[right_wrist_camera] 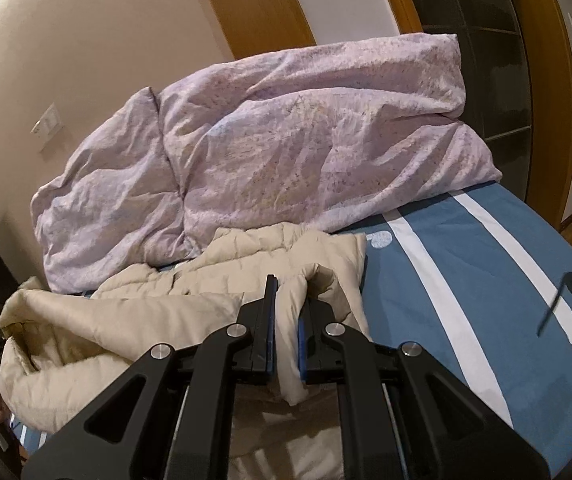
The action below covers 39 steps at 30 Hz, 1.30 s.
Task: Fold large clothes
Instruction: 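Lift the hem with both grippers and fold it toward the collar, then open both grippers to lay the hem near the collar and press down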
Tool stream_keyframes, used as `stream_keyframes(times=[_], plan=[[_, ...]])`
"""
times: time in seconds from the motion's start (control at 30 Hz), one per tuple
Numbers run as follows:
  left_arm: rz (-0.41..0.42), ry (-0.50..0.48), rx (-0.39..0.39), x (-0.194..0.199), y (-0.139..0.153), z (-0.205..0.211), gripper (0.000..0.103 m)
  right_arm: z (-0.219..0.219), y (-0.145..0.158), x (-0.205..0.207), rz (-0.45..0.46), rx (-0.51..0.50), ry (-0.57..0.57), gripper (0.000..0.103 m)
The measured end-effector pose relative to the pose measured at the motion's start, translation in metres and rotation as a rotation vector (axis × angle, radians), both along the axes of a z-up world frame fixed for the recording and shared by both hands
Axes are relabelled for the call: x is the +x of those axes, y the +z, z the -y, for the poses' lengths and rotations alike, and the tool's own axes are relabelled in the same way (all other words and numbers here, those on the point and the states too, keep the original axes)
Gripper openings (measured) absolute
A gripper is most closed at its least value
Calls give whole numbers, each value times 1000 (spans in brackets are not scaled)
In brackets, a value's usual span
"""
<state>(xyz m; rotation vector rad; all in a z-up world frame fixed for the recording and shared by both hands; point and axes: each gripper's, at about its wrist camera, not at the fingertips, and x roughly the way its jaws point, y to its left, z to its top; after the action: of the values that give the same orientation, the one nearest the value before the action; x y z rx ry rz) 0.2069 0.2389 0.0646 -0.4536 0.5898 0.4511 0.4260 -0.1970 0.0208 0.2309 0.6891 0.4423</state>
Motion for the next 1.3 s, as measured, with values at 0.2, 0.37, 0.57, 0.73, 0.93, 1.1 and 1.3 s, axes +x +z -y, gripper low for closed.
stream_keyframes(times=[0.2, 0.37, 0.57, 0.73, 0.93, 1.1, 1.3], plan=[[-32, 13, 17, 42, -7, -20, 3, -19, -12, 39, -5, -7, -21, 8], [-59, 32, 24, 78, -18, -39, 3, -39, -24, 73, -18, -21, -36, 8], [-111, 63, -19, 116, -42, -63, 4, -54, -49, 107, -70, -10, -76, 11], [-146, 84, -47, 136, -66, -74, 8, -59, -74, 124, -128, 14, -99, 26], [-178, 82, -72, 155, -87, -85, 26, -61, -85, 138, -155, 45, -104, 62], [-209, 135, -72, 150, -85, -87, 72, -64, -69, 130, -116, 5, -134, 71], [-165, 99, -63, 117, -55, -72, 72, -57, -32, 91, -16, 4, -105, 71]])
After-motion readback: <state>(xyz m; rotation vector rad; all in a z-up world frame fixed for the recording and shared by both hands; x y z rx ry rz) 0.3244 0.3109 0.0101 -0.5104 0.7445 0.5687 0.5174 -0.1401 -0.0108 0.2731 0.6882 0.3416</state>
